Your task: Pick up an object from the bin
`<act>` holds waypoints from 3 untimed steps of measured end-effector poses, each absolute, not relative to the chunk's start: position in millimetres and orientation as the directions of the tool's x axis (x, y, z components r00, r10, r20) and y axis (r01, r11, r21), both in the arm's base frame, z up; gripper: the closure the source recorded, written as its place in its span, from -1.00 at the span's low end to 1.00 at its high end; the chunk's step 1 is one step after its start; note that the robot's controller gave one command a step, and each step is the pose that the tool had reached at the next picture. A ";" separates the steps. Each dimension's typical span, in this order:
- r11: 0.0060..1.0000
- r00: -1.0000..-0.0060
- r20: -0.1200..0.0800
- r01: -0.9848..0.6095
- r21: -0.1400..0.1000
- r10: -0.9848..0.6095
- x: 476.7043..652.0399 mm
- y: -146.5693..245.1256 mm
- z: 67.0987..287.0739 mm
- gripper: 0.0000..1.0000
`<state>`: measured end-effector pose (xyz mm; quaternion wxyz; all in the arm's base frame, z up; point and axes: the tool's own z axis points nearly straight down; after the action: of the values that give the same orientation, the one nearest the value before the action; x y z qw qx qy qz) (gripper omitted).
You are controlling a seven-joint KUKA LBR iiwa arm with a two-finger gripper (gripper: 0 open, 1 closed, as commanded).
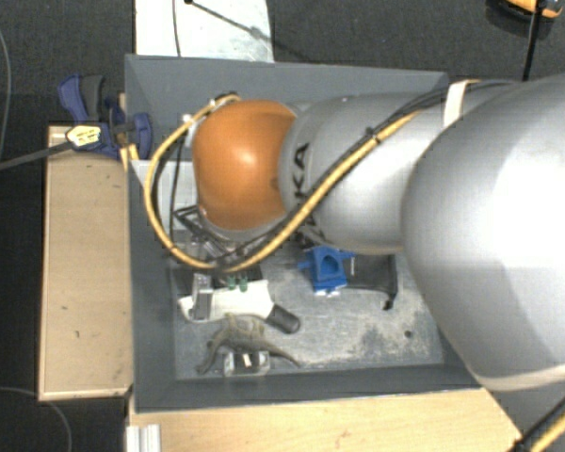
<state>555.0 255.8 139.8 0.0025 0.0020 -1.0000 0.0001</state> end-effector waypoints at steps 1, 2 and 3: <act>1.000 -1.000 -0.001 0.001 0.002 0.001 556.8 254.6 144.6 -1.00; 0.997 -0.997 -0.004 -0.076 0.004 -0.076 541.5 238.4 133.5 -1.00; 0.996 -0.996 -0.001 -0.087 0.001 -0.087 532.4 212.4 114.1 -1.00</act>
Offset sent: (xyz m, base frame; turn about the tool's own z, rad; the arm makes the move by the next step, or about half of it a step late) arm -0.0400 -0.0491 -0.0290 -0.1789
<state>532.4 212.4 114.1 -0.0002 0.0436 -0.9990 -0.0006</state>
